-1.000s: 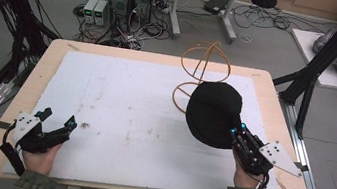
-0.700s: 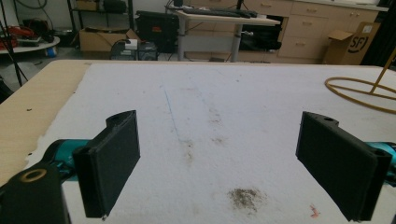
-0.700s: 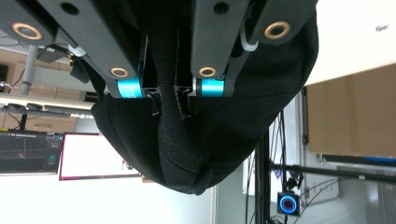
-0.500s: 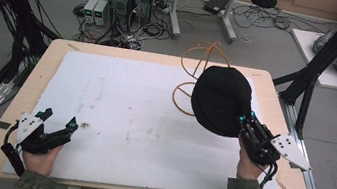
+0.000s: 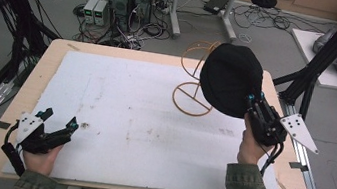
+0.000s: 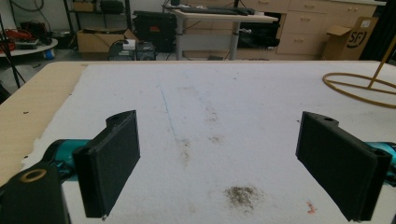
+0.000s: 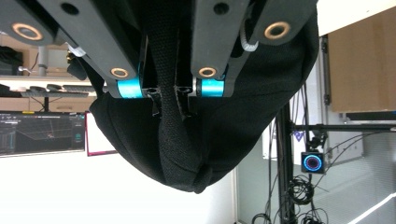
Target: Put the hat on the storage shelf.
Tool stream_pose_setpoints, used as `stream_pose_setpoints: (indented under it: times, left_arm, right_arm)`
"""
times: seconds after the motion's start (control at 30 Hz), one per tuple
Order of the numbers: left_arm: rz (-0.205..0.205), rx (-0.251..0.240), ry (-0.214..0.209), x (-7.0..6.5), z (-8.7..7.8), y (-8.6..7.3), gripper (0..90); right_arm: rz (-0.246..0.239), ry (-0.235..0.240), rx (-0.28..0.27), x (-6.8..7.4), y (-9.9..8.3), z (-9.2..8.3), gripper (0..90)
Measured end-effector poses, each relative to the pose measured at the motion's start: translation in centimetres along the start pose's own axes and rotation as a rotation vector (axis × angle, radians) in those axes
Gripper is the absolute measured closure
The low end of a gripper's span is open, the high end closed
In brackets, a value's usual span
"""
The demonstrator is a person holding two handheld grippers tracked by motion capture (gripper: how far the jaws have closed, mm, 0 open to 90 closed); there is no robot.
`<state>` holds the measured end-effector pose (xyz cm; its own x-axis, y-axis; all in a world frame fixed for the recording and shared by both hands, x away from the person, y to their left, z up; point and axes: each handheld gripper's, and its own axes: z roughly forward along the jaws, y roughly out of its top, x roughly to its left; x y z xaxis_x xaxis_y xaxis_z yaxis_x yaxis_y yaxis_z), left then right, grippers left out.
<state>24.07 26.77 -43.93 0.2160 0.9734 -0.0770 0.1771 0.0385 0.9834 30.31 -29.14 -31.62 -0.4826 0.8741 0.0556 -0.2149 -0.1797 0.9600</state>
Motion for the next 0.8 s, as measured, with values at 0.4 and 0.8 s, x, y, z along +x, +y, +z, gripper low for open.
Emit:
stream_pose_setpoints:
  times: [0.4, 0.8]
  left_arm:
    - [0.006, 0.003, -0.005, -0.1, 0.1, 0.0, 13.9]
    - [0.026, 0.017, -0.012, -0.4, 0.3, -0.1, 13.9]
  right_arm:
    - [-0.027, -0.032, 0.018, -0.1, 2.4, 3.8, 86.7]
    - [-0.009, -0.053, 0.027, -0.5, 4.8, 8.5, 86.7]
